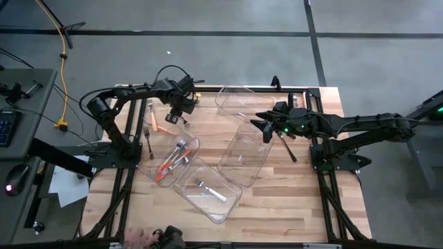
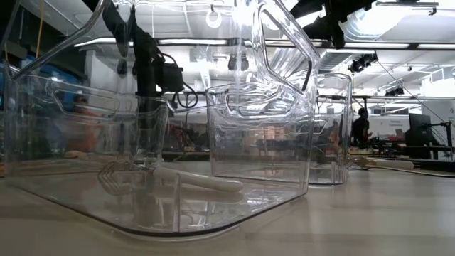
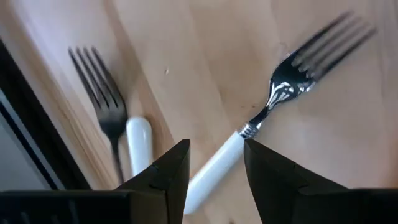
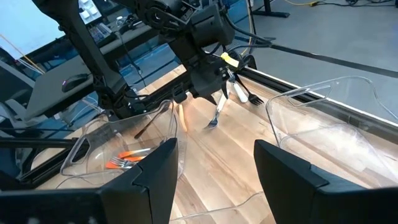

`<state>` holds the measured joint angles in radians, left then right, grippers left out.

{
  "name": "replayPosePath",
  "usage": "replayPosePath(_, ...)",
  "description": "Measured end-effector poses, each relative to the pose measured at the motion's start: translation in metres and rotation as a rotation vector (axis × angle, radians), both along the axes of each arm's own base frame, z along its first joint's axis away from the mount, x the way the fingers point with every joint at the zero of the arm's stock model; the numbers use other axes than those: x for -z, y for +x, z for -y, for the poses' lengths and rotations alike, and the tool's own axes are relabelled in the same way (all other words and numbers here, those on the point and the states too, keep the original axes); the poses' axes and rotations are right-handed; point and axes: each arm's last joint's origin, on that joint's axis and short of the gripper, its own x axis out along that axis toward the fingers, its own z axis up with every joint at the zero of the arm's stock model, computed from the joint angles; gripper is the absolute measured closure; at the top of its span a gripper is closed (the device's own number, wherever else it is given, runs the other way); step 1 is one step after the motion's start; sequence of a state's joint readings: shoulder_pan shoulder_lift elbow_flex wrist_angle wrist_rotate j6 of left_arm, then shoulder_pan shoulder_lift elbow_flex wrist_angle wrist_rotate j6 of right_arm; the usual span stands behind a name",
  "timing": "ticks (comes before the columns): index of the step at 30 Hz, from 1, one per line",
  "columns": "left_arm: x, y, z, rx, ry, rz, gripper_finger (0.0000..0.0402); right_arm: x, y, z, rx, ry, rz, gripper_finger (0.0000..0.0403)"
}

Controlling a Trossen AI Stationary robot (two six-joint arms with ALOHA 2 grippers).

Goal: Sort silverware by color (type)
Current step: Put the white fork into the bottom transparent bin

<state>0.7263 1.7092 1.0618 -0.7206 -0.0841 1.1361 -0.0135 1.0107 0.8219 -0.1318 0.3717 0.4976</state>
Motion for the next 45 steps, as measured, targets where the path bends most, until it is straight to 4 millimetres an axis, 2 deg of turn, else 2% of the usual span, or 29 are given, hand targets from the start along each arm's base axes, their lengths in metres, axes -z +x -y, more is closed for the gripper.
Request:
replayPosePath(4, 0.000, -0.002, -0.002, 0.217, 0.037, -0.064, 0.0261, 0.000, 0.000, 0.000, 0.000, 0.000, -0.006, 0.0208)
replayPosePath(7, 0.000, -0.003, -0.002, 0.246, 0.054, -0.101, 0.0261, 0.002, -0.001, 0.000, -0.001, -0.004, -0.020, 0.0208)
replayPosePath(11, 0.002, -0.007, 0.004, 0.308, -0.068, -0.071, 0.0266, 0.004, -0.001, 0.000, -0.001, -0.003, -0.045, 0.0208)
replayPosePath(13, 0.004, -0.006, 0.003, 0.348, -0.070, -0.068, 0.0271, 0.005, -0.002, 0.000, 0.000, 0.000, -0.059, 0.0208)
replayPosePath(17, 0.006, -0.002, -0.002, 0.353, -0.017, -0.057, 0.0281, 0.007, -0.003, 0.000, 0.000, 0.001, -0.083, 0.0208)
replayPosePath(28, 0.022, -0.001, -0.002, 0.367, -0.080, -0.101, 0.0300, 0.010, -0.004, 0.000, 0.000, 0.002, -0.114, 0.0208)
replayPosePath(39, 0.041, 0.002, -0.004, 0.380, -0.127, -0.147, 0.0300, 0.011, -0.004, 0.000, -0.001, 0.002, -0.120, 0.0208)
replayPosePath(45, 0.042, 0.001, -0.004, 0.383, -0.130, -0.151, 0.0314, 0.011, -0.005, 0.000, -0.001, 0.002, -0.130, 0.0208)
